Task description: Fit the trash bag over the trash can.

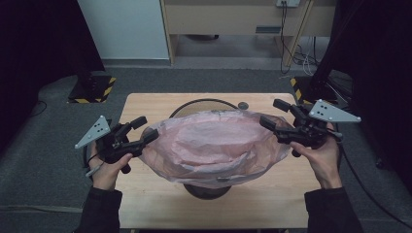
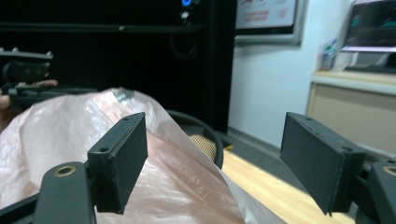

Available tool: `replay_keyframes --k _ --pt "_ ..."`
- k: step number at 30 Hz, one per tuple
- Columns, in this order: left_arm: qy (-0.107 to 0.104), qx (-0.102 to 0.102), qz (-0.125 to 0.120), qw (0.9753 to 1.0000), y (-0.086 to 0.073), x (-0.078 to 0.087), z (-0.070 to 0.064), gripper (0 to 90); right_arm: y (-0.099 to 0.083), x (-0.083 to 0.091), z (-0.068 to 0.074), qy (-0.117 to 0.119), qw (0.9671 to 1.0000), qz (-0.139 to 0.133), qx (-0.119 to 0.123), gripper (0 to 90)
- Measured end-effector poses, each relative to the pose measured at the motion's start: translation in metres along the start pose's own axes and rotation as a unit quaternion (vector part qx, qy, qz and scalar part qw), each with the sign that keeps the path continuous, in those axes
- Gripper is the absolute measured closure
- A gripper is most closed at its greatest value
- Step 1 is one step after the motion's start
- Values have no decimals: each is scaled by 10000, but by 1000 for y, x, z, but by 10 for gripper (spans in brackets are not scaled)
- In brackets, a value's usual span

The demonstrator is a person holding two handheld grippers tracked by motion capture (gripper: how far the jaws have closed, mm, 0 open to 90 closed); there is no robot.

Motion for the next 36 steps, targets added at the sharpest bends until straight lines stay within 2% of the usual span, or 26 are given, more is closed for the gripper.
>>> replay_keyframes --k 1,2,4,6,8,11,14,16,18,22,24,27,30,32,33,35,36 --pt "-102 16 22 9999 0 -1 0 315 -2 -3 -1 58 9999 88 -26 252" --pt "-292 52 67 9995 -2 -4 0 339 -3 -5 -2 112 9998 156 -21 275" --pt "-405 -12 148 9991 -3 -5 -2 409 -8 -9 -3 316 9991 291 -63 352" --pt "-560 -103 213 9982 -6 -6 -5 495 -12 -9 -1 457 9983 335 -154 517" --pt "-691 -131 188 9973 -7 -6 -8 576 -16 -10 1 555 9974 403 -210 646" --pt "-739 -179 206 9969 -6 -5 -10 671 -20 -10 4 667 9964 465 -232 812" --pt "-749 -242 249 9966 -6 -3 -12 775 -22 -11 6 681 9962 513 -165 889" --pt "-724 -250 262 9967 -6 -2 -14 827 -23 -13 6 619 9967 513 -139 897" --pt "-607 -274 281 9974 -5 -2 -16 855 -23 -15 6 543 9973 471 -158 899" --pt "-54 -271 280 9992 -3 -4 -15 898 -23 -23 6 271 9983 463 -213 898" --pt "191 -220 302 9991 -4 -7 -15 900 -24 -29 5 113 9986 477 -213 897" --pt "368 -180 331 9986 -5 -12 -14 900 -27 -38 3 -86 9985 478 -262 895" --pt "754 -188 343 9964 -5 -17 -14 900 -29 -47 -1 -268 9981 449 -325 892" --pt "1035 -117 297 9941 -6 -21 -11 900 -31 -53 -4 -401 9974 454 -397 886" --pt "1166 -152 266 9927 -6 -25 -9 900 -33 -55 -6 -427 9972 444 -424 882" --pt "1348 -44 260 9905 -7 -30 -4 900 -36 -61 -8 -513 9966 439 -464 881" --pt "1491 49 257 9885 -10 -34 -1 900 -37 -63 -8 -539 9964 428 -492 880"
Point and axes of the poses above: each handheld gripper's, and its own axes: x roughly backward along the jaws, y roughly out of its top, z roughly to its left, the point moved 1 cm from there along -x, roughly forward along the jaws, and after that the axes turned 3 degrees about z, right-handed, at the moved point
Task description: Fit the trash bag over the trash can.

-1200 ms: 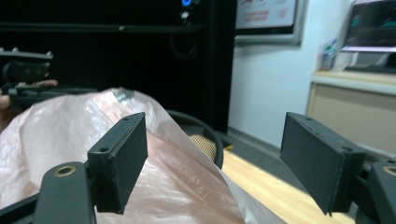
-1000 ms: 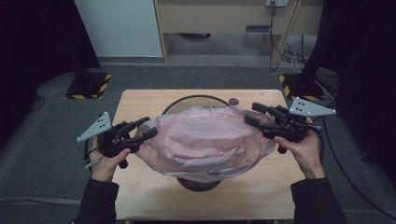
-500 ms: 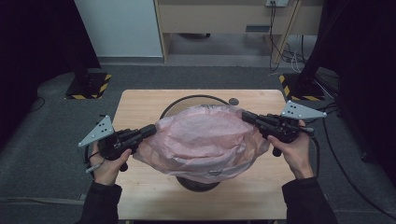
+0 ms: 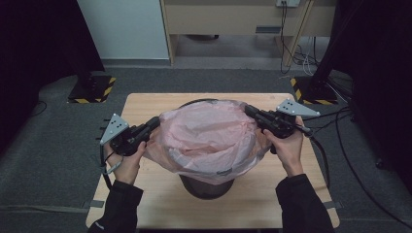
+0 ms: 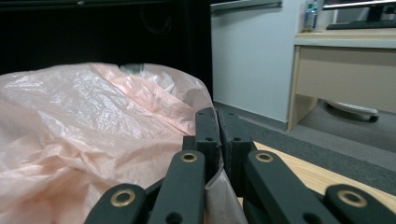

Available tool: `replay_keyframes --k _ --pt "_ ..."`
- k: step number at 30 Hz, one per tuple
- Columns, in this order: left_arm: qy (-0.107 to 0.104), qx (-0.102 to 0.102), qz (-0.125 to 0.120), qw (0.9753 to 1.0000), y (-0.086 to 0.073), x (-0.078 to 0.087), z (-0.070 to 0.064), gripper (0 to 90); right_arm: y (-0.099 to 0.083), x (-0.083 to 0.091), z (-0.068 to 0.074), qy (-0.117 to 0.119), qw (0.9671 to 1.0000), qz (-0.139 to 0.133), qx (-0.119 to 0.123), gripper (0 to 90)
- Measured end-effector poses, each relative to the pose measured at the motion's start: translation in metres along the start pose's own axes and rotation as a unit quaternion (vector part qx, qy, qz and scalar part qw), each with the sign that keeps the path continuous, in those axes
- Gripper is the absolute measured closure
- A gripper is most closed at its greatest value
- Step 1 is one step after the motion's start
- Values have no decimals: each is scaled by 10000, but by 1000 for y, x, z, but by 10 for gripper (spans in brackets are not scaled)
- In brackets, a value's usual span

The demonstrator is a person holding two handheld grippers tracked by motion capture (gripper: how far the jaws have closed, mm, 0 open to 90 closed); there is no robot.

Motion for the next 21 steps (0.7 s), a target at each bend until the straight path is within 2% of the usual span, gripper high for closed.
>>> replay_keyframes --k 4,8,9,12,17,21 --pt "235 234 190 9993 -6 -14 0 900 -5 -11 -3 -92 9999 -26 -135 882" --pt "430 297 317 9981 -12 -26 1 900 -9 -19 -6 -153 9996 -43 -241 877" --pt "451 309 341 9979 -13 -29 1 900 -10 -22 -7 -157 9994 -20 -300 874" --pt "474 332 428 9974 -18 -34 -1 900 -12 -26 -9 -246 9994 -3 -238 874" --pt "479 350 639 9962 -23 -42 -2 900 -17 -31 -11 -307 9991 117 -269 880" --pt "472 330 919 9941 -30 -48 -4 900 -22 -37 -10 -428 9983 370 -103 888"
Point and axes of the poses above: each handheld gripper's, and its own axes: x roughly backward along the jaws, y roughly out of its top, z roughly to its left, the point moved 1 cm from there along -x, roughly forward along the jaws, and after that the axes turned 3 degrees about z, right-handed, at the moved point
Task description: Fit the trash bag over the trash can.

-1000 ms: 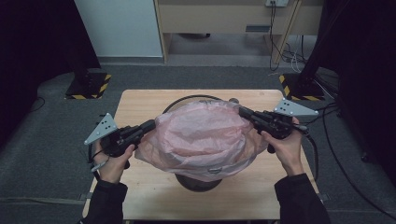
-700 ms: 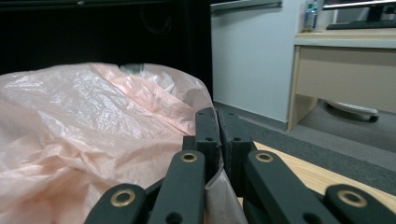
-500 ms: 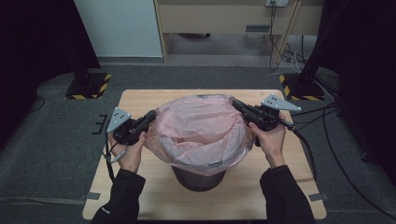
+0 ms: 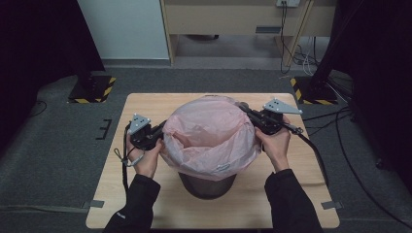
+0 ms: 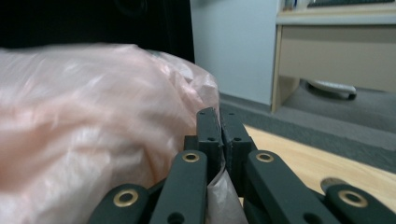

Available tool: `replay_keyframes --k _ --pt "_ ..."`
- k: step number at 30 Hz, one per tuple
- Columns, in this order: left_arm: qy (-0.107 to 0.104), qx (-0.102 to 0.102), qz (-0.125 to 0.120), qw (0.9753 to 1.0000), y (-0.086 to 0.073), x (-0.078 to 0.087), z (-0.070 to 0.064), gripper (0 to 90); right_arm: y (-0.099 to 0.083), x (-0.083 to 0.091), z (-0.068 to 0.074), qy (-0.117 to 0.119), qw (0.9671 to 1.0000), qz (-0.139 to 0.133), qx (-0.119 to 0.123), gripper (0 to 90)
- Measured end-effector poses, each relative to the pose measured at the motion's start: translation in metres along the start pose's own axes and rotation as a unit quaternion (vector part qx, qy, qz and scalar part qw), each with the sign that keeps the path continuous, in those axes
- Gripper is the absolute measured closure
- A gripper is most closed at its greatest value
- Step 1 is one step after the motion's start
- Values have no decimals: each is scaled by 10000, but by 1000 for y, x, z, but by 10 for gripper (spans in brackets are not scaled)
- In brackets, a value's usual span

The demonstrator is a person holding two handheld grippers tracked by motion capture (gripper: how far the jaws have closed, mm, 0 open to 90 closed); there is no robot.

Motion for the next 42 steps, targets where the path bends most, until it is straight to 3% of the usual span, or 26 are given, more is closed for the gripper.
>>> replay_keyframes --k 2,7,13,16,17,21,25,28,30,35,37,42 --pt "11 27 73 10000 -5 -2 2 900 -6 -4 2 -78 9998 182 87 890" --pt "5 133 236 9996 -12 -3 9 900 -14 -5 1 -133 9994 305 71 889" --pt "-112 181 109 9997 -11 5 11 884 -15 0 1 -96 9991 413 -42 816" --pt "-237 184 -183 9994 -9 14 15 697 -16 6 -3 -35 9995 241 -193 679" --pt "-289 175 -280 9990 -9 17 16 672 -16 8 -4 -27 9996 174 -232 629" --pt "-399 275 -782 9958 -5 38 22 491 -16 22 -14 68 9986 -234 -465 484" --pt "-471 386 -1138 9916 -2 62 26 384 -11 38 -21 102 9953 -696 -665 356" --pt "-383 418 -1241 9907 -4 77 29 343 -5 49 -25 107 9930 -922 -726 312" --pt "-285 425 -1220 9912 -9 84 33 323 0 54 -26 74 9918 -1035 -742 292" --pt "-46 428 -875 9952 -26 88 43 292 17 65 -22 131 9894 -1223 -770 273" --pt "43 362 -604 9975 -38 85 47 284 24 67 -17 204 9887 -1271 -763 266" --pt "188 410 21 9990 -70 69 53 263 42 68 -3 415 9884 -1286 -686 253"
Point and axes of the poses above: each handheld gripper's, and its own axes: x roughly backward along the jaws, y roughly out of its top, z roughly to its left, the point moved 1 cm from there along -x, roughly forward along the jaws, and after that the axes turned 3 degrees about z, right-handed, at the moved point
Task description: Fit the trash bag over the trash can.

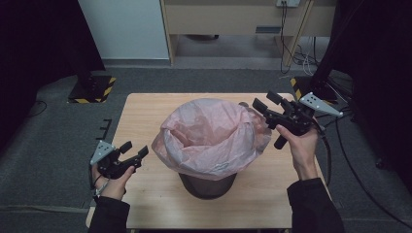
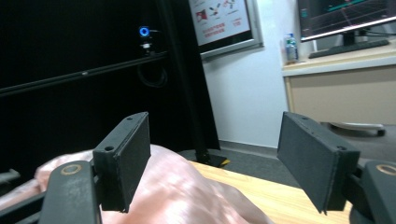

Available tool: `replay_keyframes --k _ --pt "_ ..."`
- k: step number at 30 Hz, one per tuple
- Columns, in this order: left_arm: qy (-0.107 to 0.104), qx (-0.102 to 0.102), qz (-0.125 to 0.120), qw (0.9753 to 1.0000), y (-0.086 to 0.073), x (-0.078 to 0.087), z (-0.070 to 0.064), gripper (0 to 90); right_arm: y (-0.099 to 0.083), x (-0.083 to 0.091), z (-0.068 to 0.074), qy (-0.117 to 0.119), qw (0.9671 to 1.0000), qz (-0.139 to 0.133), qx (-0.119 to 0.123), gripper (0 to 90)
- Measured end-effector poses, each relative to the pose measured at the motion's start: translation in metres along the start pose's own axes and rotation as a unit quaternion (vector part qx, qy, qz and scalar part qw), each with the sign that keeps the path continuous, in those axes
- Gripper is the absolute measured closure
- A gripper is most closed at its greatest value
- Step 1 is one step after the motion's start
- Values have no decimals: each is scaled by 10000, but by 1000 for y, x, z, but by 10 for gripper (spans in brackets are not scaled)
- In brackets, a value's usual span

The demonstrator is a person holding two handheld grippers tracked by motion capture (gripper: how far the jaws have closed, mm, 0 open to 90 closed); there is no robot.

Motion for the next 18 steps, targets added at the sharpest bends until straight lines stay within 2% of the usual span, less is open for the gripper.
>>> replay_keyframes --k 3,7,11,13,18 --pt "9 -59 462 9989 -18 -13 2 261 7 -5 10 91 9999 12 45 241" --pt "8 -188 987 9949 -36 -29 1 252 14 -12 21 207 9997 28 101 237" --pt "113 -279 1324 9907 -50 -39 1 235 23 -20 34 306 9994 47 181 235" --pt "142 -353 1544 9873 -56 -44 3 235 27 -23 39 343 9991 38 229 231" --pt "225 -340 1763 9835 -65 -52 7 226 37 -37 57 479 9982 76 343 226"
Point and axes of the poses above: each handheld gripper's, and its own axes: x roughly backward along the jaws, y roughly out of its top, z roughly to its left, the point moved 1 cm from there along -x, roughly forward along the jaws, and after that the axes turned 3 degrees about z, right-handed, at the moved point
